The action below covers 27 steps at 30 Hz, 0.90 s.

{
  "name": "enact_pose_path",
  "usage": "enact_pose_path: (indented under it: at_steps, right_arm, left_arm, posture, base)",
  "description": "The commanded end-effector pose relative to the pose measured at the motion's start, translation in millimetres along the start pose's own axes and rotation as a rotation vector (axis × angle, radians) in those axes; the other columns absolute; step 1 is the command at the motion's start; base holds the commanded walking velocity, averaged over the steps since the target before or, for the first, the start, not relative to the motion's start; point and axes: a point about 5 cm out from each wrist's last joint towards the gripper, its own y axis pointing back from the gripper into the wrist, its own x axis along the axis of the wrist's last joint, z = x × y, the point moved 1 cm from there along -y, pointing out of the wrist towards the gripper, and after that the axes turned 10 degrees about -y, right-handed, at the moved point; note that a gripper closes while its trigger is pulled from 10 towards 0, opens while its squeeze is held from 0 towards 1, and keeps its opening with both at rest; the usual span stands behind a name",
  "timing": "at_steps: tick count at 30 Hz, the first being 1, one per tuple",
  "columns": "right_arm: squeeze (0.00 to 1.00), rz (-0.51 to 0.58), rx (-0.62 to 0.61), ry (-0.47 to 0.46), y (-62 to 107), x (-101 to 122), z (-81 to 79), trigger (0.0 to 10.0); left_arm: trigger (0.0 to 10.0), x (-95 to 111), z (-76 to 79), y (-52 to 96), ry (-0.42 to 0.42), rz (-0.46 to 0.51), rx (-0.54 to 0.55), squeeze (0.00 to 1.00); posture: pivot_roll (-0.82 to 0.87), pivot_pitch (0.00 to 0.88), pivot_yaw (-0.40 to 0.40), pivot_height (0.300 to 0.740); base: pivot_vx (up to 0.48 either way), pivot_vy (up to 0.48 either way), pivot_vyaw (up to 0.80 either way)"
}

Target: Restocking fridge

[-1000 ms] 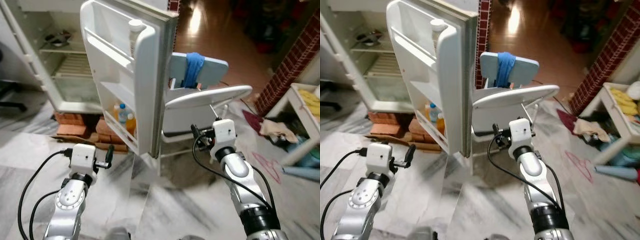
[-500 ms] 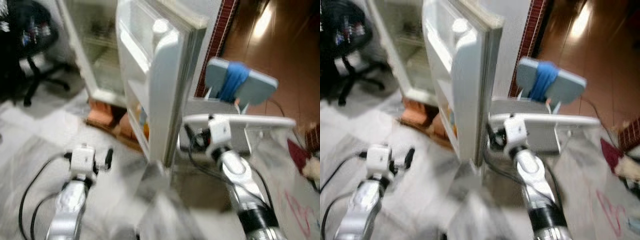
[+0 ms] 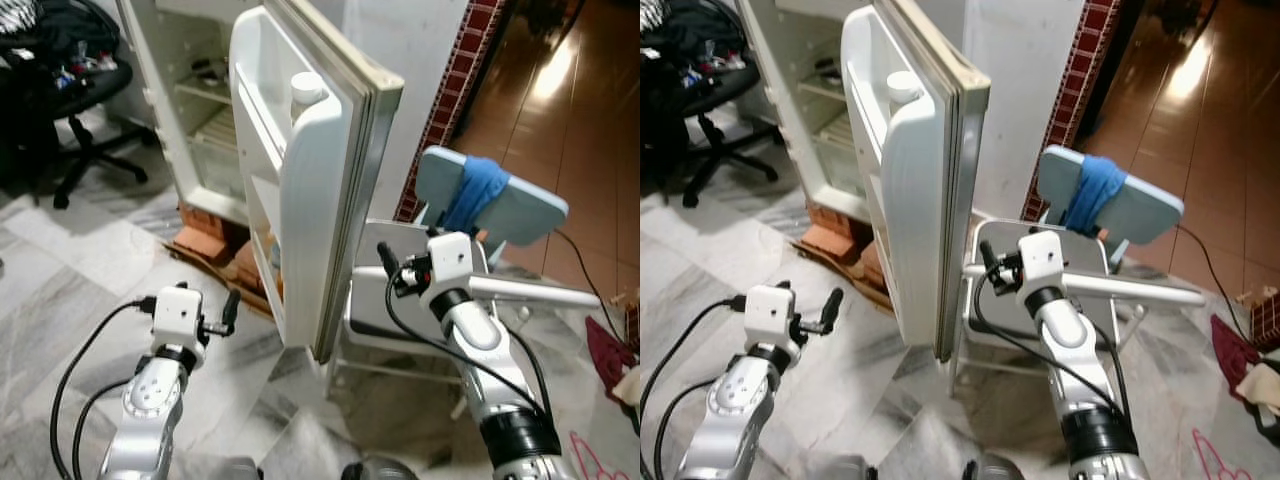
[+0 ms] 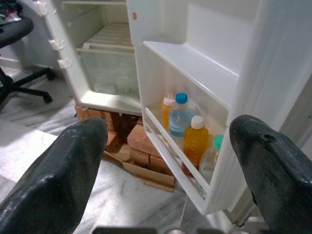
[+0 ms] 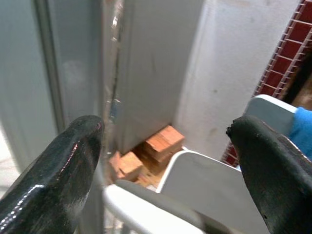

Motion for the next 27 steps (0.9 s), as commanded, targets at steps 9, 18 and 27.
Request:
enact_pose_path:
  at_steps: [9,18,27]
  right_arm:
    - [0.00,0.182,0.112,-0.047,-26.3,49.3,-17.8,10.0]
    - [0.00,0.229,0.298,-0.161,-60.6,82.7,-76.7,10.0]
    - [0.00,0.203,0.780,-0.368,-36.1,110.7,-146.3,10.0]
  left_arm:
    - [10.0,-14.5,-10.6,12.6,-0.017,-0.051,0.014,0.00]
    - [10.0,-16.5,1.4,9.6,-0.010,-0.055,-0.023,0.00]
    - [10.0,-15.7,4.7,6.9,-0.007,-0.051,-0.036,0.00]
  posture:
    - [0.09,0.025,-0.040,0.740]
    - [0.09,0.013,-0.060,0.740]
    - [0.10,0.003,-0.071,0.740]
  base:
    - [0.000,0.000,0.00]
    - [0.000,0.000,0.00]
    - [0.000,0.000,0.00]
